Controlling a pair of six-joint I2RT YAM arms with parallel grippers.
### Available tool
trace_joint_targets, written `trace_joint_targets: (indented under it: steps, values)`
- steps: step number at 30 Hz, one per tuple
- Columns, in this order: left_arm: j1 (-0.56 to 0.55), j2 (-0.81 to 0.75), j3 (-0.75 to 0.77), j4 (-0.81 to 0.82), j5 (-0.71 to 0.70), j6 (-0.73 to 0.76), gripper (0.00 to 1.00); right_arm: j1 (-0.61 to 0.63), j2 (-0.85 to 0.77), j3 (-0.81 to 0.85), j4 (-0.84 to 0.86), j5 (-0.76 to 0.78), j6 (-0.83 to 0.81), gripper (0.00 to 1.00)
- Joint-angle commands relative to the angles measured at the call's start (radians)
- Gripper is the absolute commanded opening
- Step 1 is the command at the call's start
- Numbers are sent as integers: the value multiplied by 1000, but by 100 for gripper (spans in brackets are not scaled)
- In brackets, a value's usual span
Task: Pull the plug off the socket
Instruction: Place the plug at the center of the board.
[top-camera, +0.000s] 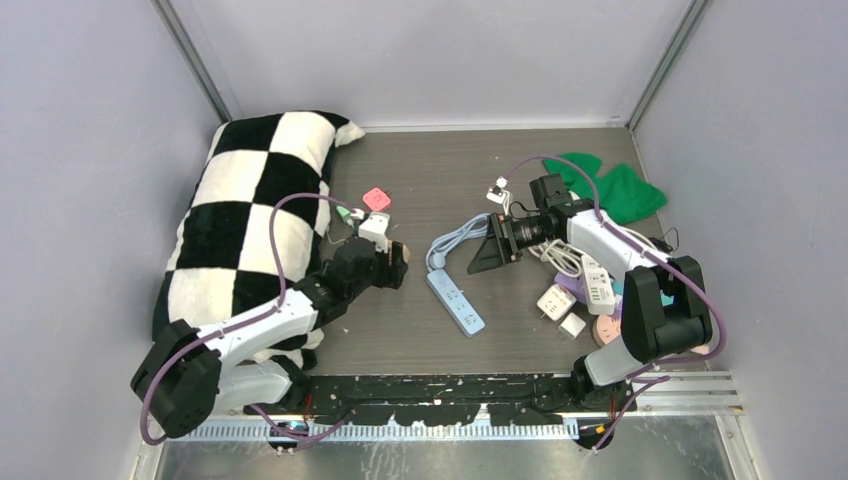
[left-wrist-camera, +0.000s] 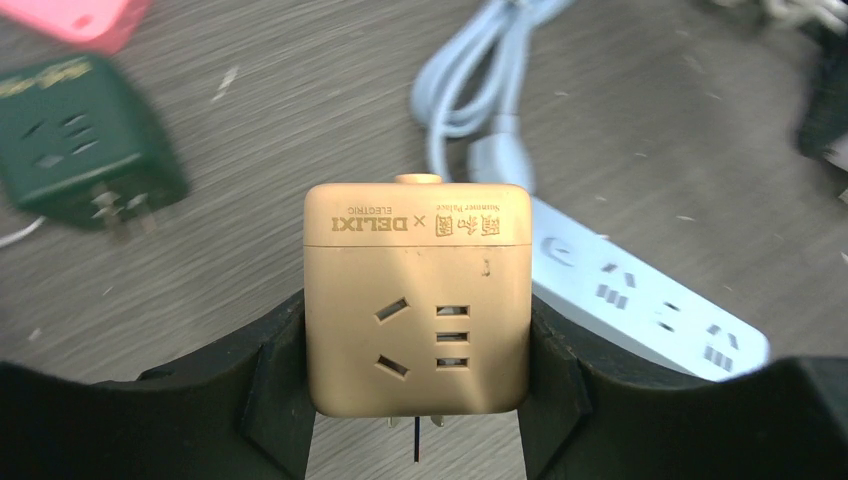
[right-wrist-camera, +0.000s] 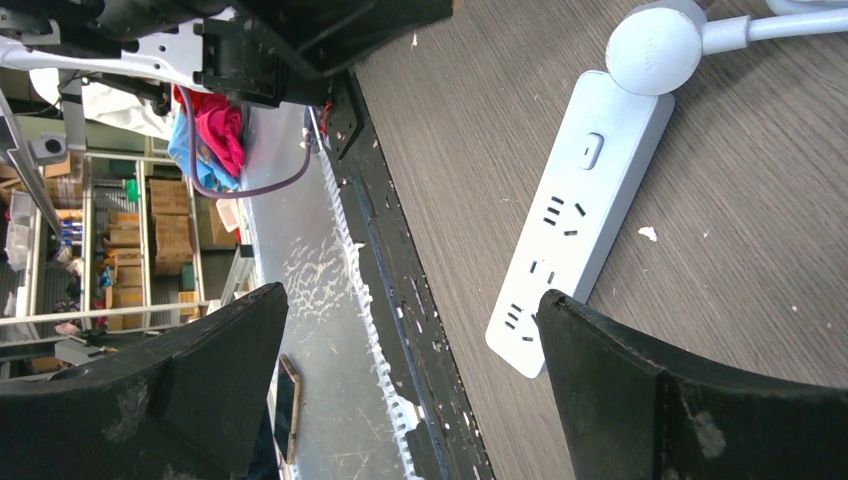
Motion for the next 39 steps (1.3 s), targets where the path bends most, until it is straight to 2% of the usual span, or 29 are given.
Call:
trace_joint_targets:
  steps: [1, 6, 14, 25, 27, 29, 30, 31, 34, 39]
  values:
    - [54, -32, 4, -81, -87, -89, 0, -6, -12, 34, -3, 3, -20, 100]
    - [130, -23, -3, -152, -109, -156, 0, -11, -12, 34, -8, 8, -24, 100]
    - [196, 24, 18, -199, -159, -175, 0, -14, -10, 34, -13, 10, -28, 100]
    - [228, 175, 116, -287, -274, -193, 3, -20, -11, 33, -22, 16, -38, 100]
    - [228, 204, 139, -315, -309, -202, 13, -20, -12, 32, -22, 17, -40, 100]
    - [228, 232, 162, -344, -329, -212, 37, -21, -10, 32, -22, 16, -41, 100]
    - [228, 245, 174, -355, -335, -214, 54, -20, -9, 31, -22, 16, -42, 100]
    - [228, 257, 184, -369, -338, -218, 63, -20, -8, 31, -24, 17, -43, 100]
    - [228, 285, 217, -404, -339, -226, 74, -21, -8, 31, -23, 17, -44, 100]
    - [228, 277, 246, -434, -325, -226, 83, -22, -7, 32, -29, 17, -49, 100]
